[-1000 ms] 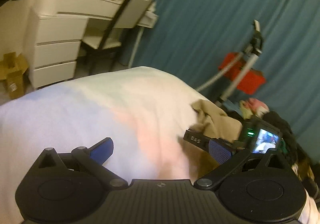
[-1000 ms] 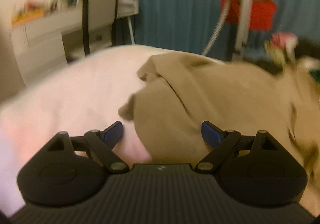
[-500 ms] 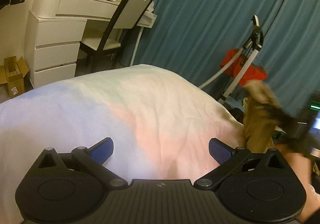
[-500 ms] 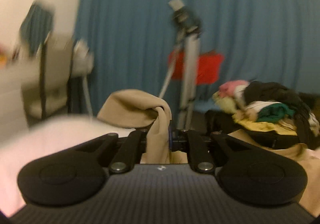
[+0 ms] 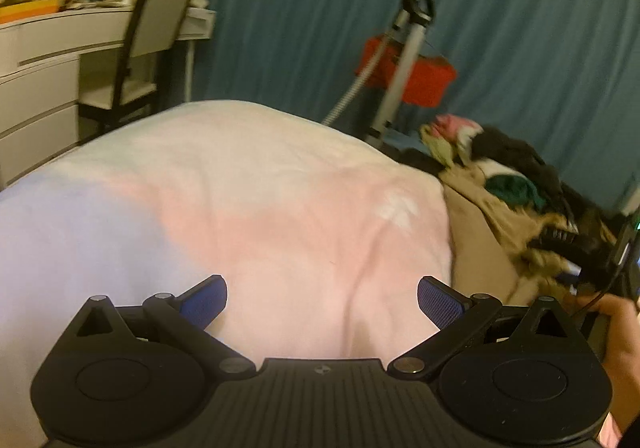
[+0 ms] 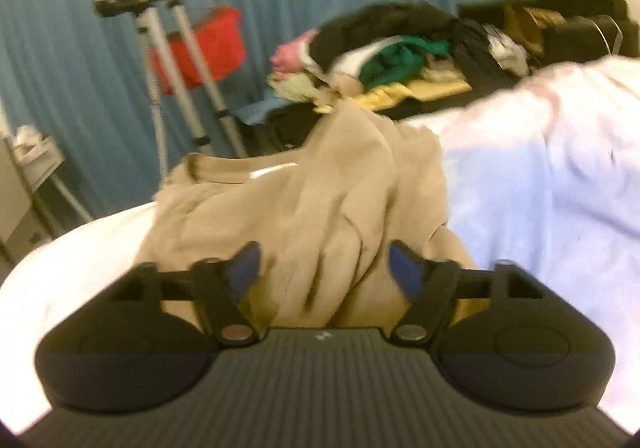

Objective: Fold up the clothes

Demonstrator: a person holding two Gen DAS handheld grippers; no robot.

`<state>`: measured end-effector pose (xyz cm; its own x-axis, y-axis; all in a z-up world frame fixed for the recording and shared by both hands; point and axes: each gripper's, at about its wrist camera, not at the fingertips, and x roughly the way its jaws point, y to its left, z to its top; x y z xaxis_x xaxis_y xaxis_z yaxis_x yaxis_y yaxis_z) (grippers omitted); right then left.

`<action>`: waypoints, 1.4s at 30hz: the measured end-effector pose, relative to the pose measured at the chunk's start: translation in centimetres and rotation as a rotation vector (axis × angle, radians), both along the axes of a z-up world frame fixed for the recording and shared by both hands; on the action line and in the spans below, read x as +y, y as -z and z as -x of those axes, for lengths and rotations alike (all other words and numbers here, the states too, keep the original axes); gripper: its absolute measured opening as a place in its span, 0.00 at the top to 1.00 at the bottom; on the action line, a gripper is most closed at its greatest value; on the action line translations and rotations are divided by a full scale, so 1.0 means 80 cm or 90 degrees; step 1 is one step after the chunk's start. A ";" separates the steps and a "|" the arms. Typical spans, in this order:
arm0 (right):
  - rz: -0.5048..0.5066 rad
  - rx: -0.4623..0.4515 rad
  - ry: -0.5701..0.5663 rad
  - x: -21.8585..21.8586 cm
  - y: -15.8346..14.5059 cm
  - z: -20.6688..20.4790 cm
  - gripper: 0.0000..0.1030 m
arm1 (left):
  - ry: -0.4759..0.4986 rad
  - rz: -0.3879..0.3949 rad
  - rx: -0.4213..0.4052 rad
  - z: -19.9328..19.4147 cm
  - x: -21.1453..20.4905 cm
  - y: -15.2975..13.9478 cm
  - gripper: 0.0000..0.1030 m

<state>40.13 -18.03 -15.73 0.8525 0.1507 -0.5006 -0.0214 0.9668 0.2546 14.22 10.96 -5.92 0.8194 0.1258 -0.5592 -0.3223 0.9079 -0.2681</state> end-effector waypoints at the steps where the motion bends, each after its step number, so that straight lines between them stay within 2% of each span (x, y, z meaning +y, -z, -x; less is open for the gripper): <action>1: 0.007 -0.012 -0.014 -0.002 -0.007 0.011 0.20 | 0.010 -0.004 0.000 -0.002 -0.005 0.002 0.01; 5: 0.007 -0.056 -0.054 -0.006 -0.042 0.086 0.20 | 0.051 -0.024 -0.004 -0.006 -0.027 0.005 0.01; 10: -0.015 -0.062 -0.088 -0.034 -0.072 0.187 0.20 | 0.100 -0.048 -0.015 0.001 -0.046 0.002 0.01; 13: -0.028 -0.065 -0.109 -0.052 -0.089 0.248 0.20 | 0.120 -0.045 -0.014 0.010 -0.053 -0.004 0.01; 16: -0.057 -0.053 -0.103 -0.070 -0.090 0.290 0.20 | 0.133 -0.028 0.000 0.024 -0.052 -0.008 0.01; 27: -0.102 -0.017 -0.055 -0.118 -0.075 0.348 0.20 | 0.121 0.138 0.105 0.070 -0.009 -0.005 0.04; 30: -0.114 -0.008 -0.042 -0.131 -0.071 0.364 0.20 | 0.083 0.182 0.127 0.088 0.014 0.001 0.04; 34: -0.120 -0.006 -0.033 -0.141 -0.069 0.375 0.20 | 0.015 0.239 0.188 0.104 0.043 0.022 0.14; 38: -0.126 0.008 -0.039 -0.146 -0.065 0.374 0.20 | -0.018 0.245 0.226 0.103 0.047 0.030 0.24; 39: -0.128 0.012 -0.042 -0.148 -0.063 0.374 0.20 | -0.018 0.238 0.233 0.101 0.043 0.032 0.24; 42: -0.115 0.029 -0.049 -0.152 -0.052 0.372 0.20 | -0.006 0.200 0.275 0.095 0.024 0.036 0.34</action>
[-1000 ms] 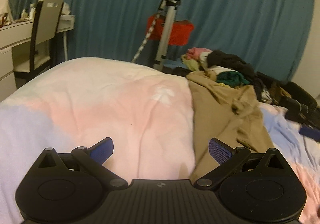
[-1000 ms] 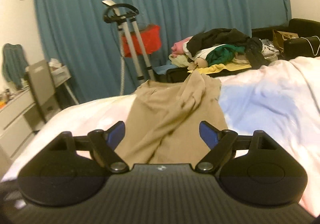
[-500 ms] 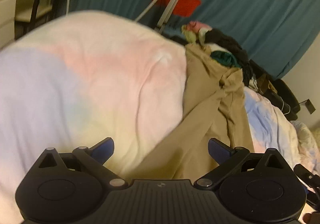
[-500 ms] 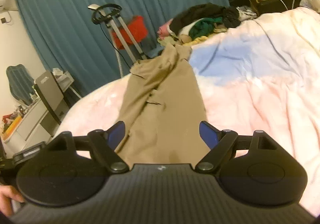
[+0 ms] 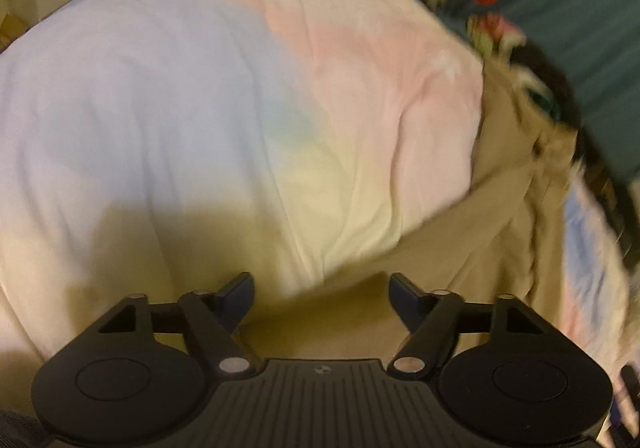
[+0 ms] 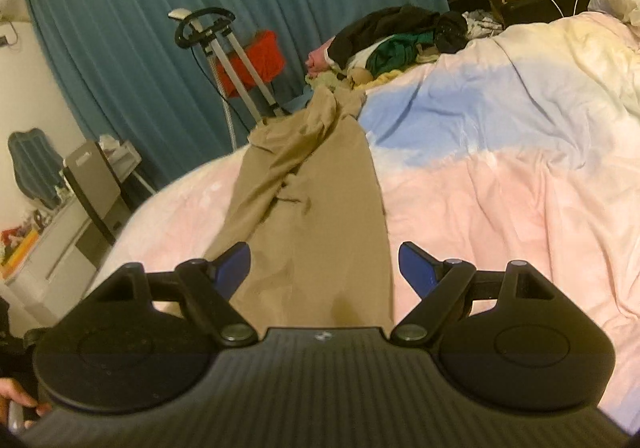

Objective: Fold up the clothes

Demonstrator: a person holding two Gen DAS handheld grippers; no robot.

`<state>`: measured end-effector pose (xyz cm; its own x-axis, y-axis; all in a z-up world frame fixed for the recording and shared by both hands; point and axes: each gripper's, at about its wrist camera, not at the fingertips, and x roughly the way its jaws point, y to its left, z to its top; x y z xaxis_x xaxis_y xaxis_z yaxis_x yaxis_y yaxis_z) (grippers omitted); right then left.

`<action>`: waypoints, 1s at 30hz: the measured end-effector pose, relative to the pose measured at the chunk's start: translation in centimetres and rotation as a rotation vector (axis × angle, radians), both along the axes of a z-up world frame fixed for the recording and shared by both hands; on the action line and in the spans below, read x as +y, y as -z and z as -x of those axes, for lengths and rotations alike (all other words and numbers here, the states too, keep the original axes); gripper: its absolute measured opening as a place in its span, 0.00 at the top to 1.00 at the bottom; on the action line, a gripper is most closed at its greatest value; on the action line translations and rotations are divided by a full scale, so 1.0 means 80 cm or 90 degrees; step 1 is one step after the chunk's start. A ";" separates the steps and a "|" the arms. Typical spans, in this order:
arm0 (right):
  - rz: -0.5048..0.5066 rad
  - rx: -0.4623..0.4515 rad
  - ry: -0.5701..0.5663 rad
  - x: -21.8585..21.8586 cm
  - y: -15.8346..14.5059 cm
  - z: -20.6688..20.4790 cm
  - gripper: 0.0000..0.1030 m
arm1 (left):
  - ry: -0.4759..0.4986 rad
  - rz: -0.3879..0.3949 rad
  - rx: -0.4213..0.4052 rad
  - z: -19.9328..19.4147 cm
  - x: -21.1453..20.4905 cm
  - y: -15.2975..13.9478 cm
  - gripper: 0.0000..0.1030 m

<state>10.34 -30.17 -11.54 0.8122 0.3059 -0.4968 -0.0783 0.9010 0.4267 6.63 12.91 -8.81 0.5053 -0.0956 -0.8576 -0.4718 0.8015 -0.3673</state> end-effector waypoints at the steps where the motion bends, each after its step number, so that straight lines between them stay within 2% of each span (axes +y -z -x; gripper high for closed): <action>1: 0.007 0.010 -0.001 -0.002 0.005 -0.002 0.20 | 0.010 -0.010 0.012 0.000 -0.006 0.002 0.35; 3: 0.005 0.034 0.000 -0.006 0.013 -0.009 0.20 | 0.015 -0.032 0.023 0.000 -0.012 0.002 0.40; 6: -0.012 0.067 0.005 -0.012 0.025 -0.018 0.20 | 0.005 -0.052 0.034 0.003 -0.015 0.001 0.60; 8: -0.014 0.083 0.010 -0.014 0.031 -0.020 0.20 | -0.001 -0.061 0.035 0.007 -0.017 -0.001 0.82; 10: -0.008 0.086 0.015 -0.016 0.031 -0.018 0.20 | 0.016 -0.065 0.023 0.011 -0.024 -0.006 0.96; 15: 0.007 0.084 0.026 -0.020 0.030 -0.012 0.20 | 0.069 -0.119 -0.037 0.029 -0.051 -0.033 0.97; 19: 0.016 0.073 0.032 -0.020 0.025 -0.007 0.20 | 0.142 -0.168 -0.119 0.062 -0.083 -0.068 0.98; 24: 0.030 0.056 0.042 -0.022 0.017 0.000 0.20 | 0.263 -0.197 -0.233 0.111 -0.138 -0.101 0.98; 30: 0.016 0.056 0.085 -0.051 0.013 0.023 0.20 | 0.412 -0.177 -0.251 0.130 -0.225 -0.085 0.98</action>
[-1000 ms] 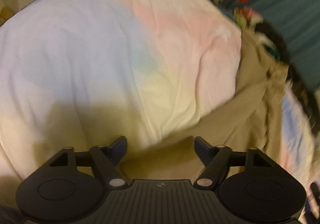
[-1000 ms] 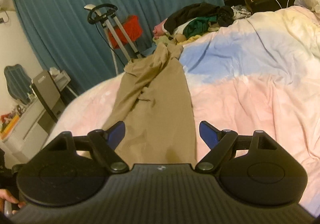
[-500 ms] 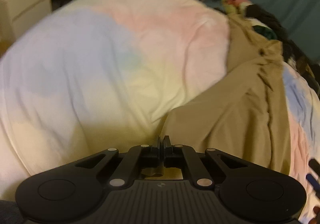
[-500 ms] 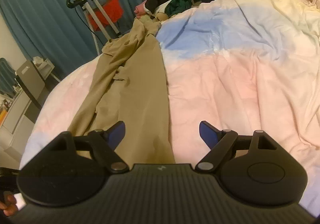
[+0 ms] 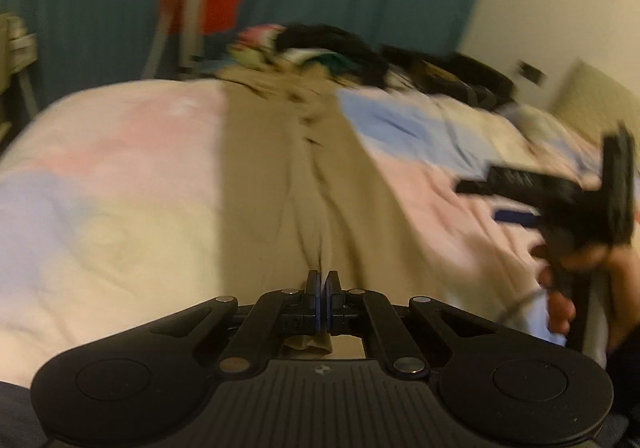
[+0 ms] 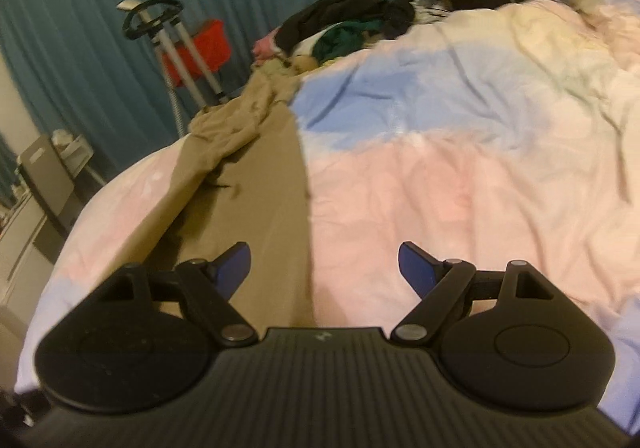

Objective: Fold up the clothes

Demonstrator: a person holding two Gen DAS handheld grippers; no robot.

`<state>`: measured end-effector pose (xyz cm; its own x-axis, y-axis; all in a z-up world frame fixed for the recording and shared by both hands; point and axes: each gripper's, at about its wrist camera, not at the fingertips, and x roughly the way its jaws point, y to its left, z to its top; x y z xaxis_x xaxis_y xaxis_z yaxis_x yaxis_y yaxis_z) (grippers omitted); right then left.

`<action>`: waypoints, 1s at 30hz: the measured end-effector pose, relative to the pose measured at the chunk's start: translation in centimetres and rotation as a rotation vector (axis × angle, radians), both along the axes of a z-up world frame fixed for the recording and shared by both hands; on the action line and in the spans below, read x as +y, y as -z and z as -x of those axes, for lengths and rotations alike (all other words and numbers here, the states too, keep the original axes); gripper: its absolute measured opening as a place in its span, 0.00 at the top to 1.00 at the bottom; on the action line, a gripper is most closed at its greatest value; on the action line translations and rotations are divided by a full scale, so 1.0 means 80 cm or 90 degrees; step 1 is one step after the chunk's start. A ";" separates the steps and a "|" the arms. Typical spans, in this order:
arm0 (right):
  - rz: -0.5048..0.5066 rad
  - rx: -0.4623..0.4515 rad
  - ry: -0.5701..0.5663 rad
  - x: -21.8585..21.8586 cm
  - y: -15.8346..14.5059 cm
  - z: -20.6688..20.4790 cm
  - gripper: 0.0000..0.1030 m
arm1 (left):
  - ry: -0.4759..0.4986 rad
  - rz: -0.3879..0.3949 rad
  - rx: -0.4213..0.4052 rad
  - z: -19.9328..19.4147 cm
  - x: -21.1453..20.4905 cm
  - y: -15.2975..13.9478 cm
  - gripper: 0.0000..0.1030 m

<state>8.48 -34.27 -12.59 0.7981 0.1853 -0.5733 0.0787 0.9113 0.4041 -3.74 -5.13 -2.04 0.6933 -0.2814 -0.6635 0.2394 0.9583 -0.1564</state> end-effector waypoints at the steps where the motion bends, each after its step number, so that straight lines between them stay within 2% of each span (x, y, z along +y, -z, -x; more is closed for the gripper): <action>1: -0.015 0.008 0.003 -0.006 0.002 0.004 0.20 | 0.018 -0.006 0.008 -0.001 -0.013 0.008 0.98; 3: -0.063 0.031 0.005 -0.018 0.007 0.011 0.20 | 0.051 -0.035 0.031 -0.007 -0.033 0.030 0.97; 5: -0.115 0.055 -0.005 -0.026 0.014 0.017 0.20 | 0.086 -0.045 0.073 -0.015 -0.040 0.050 0.91; 7: -0.163 0.085 -0.028 -0.030 0.024 0.020 0.20 | 0.098 -0.006 0.113 -0.022 -0.028 0.055 0.83; 9: -0.203 0.119 -0.058 -0.024 0.037 0.021 0.20 | 0.079 0.045 0.133 -0.031 -0.008 0.053 0.63; 10: -0.219 0.138 -0.077 -0.020 0.044 0.020 0.20 | 0.045 0.069 0.135 -0.037 0.007 0.049 0.43; 11: -0.226 0.150 -0.093 -0.015 0.048 0.017 0.20 | 0.012 0.093 0.137 -0.043 0.022 0.045 0.28; 12: -0.228 0.160 -0.106 -0.010 0.051 0.014 0.20 | -0.024 0.113 0.140 -0.050 0.036 0.042 0.24; 14: -0.228 0.182 -0.119 -0.003 0.059 0.007 0.21 | -0.113 0.131 0.173 -0.068 0.061 0.050 0.24; 16: -0.222 0.214 -0.119 0.001 0.070 -0.001 0.28 | -0.185 0.165 0.227 -0.088 0.085 0.068 0.24; 19: -0.215 0.271 -0.105 0.005 0.089 -0.012 0.34 | -0.234 0.217 0.301 -0.107 0.103 0.103 0.24; 20: -0.215 0.280 -0.112 0.007 0.093 -0.015 0.34 | -0.244 0.230 0.320 -0.111 0.108 0.111 0.24; 25: -0.236 0.309 -0.197 0.031 0.095 -0.009 0.34 | -0.210 0.245 0.327 -0.100 0.101 0.115 0.26; 27: -0.246 0.319 -0.232 0.041 0.094 -0.005 0.34 | -0.196 0.251 0.330 -0.096 0.099 0.116 0.35; 29: -0.242 0.334 -0.217 0.042 0.096 -0.005 0.36 | -0.182 0.256 0.333 -0.091 0.096 0.117 0.62; 30: -0.239 0.342 -0.205 0.042 0.097 -0.005 0.37 | -0.176 0.260 0.334 -0.089 0.096 0.117 0.70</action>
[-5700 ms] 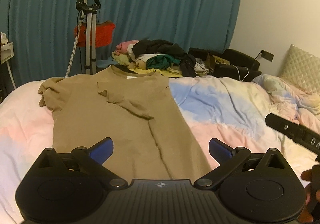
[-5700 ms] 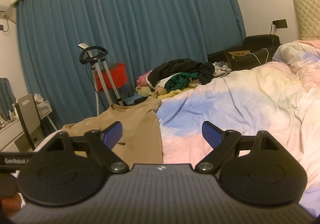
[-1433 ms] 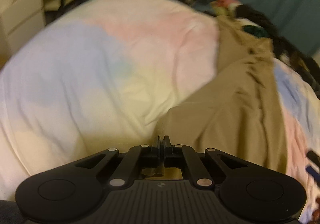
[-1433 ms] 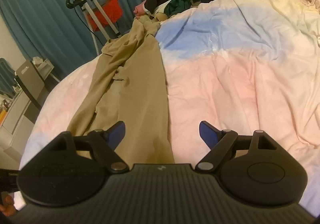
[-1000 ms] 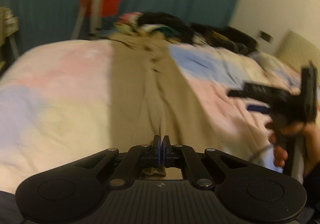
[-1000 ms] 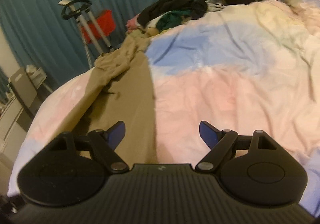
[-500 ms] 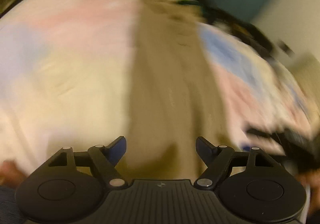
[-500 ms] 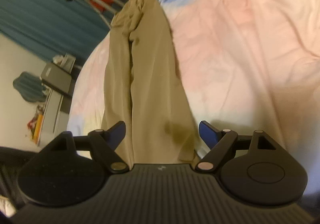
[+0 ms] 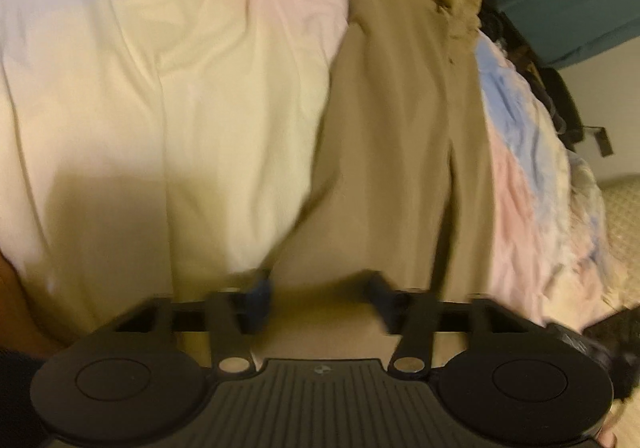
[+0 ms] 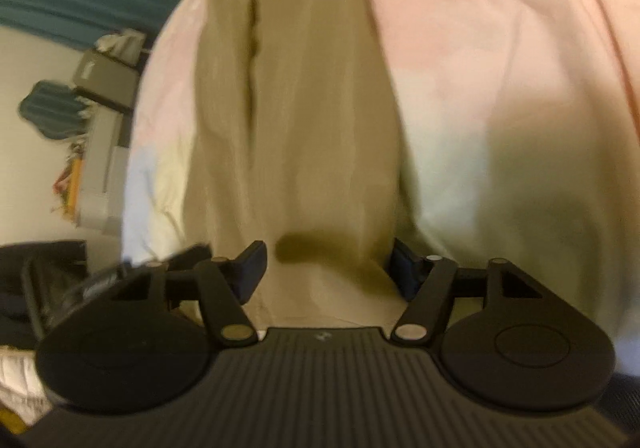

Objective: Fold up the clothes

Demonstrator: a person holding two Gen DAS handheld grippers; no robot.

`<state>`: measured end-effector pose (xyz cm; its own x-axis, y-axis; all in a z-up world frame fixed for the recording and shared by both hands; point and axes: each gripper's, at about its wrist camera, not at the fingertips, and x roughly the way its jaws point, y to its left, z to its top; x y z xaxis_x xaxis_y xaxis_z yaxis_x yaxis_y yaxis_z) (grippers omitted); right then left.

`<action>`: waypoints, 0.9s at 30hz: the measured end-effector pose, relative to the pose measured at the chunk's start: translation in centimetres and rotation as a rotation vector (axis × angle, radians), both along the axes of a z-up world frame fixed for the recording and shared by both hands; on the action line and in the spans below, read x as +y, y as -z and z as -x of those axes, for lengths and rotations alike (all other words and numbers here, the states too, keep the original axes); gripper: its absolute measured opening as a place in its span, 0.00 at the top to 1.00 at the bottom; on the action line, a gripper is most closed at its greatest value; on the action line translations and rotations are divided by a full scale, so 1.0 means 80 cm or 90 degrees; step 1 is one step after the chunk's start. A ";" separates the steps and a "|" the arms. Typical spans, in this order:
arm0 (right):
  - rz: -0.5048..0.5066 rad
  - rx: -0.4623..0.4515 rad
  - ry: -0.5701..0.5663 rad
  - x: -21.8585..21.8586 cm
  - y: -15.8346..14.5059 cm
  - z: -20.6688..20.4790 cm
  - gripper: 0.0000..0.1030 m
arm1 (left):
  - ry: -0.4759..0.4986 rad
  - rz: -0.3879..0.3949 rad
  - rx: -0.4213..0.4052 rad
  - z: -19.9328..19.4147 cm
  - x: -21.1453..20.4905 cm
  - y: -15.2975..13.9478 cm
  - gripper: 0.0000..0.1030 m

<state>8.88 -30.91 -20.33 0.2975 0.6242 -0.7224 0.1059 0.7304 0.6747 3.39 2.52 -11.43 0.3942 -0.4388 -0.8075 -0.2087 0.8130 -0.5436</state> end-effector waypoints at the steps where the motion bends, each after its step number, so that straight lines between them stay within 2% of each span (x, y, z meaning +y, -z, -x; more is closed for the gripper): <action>1: 0.009 0.004 0.004 0.001 -0.001 0.000 0.42 | 0.001 0.008 -0.004 0.001 0.001 -0.001 0.84; 2: 0.028 0.000 -0.002 0.005 -0.004 0.002 0.46 | 0.002 0.015 -0.007 0.002 0.002 -0.002 0.90; 3: 0.051 -0.007 -0.011 0.010 -0.009 0.005 0.58 | 0.003 0.023 -0.011 0.003 0.003 -0.003 0.93; 4: 0.069 -0.014 -0.024 0.017 -0.013 0.007 0.74 | 0.003 0.032 -0.015 0.004 0.004 -0.005 0.95; 5: 0.083 -0.022 -0.039 0.025 -0.018 0.007 0.82 | -0.001 0.048 -0.023 0.006 0.007 -0.008 0.96; 7: 0.096 -0.047 -0.045 0.030 -0.032 0.013 0.92 | -0.015 0.087 -0.048 0.013 0.017 -0.020 0.96; 13: 0.039 -0.168 0.031 0.005 -0.116 0.036 0.93 | -0.040 0.189 -0.134 0.033 0.056 -0.087 0.97; 19: -0.014 -0.279 0.081 -0.028 -0.204 0.073 0.93 | -0.050 0.247 -0.213 0.063 0.086 -0.160 0.97; 22: -0.018 -0.284 0.085 -0.038 -0.194 0.108 0.93 | -0.049 0.256 -0.228 0.099 0.091 -0.176 0.97; 24: -0.020 -0.284 0.086 -0.045 -0.184 0.133 0.93 | -0.058 0.268 -0.222 0.147 0.103 -0.179 0.97; 27: -0.021 -0.284 0.088 -0.054 -0.169 0.170 0.93 | -0.076 0.281 -0.202 0.189 0.114 -0.155 0.97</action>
<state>-4.74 -35.23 -6.80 0.6566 0.5772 -0.4854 -0.1045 0.7070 0.6994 -11.74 11.65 0.95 0.6560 -0.6461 -0.3901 -0.0552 0.4744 -0.8786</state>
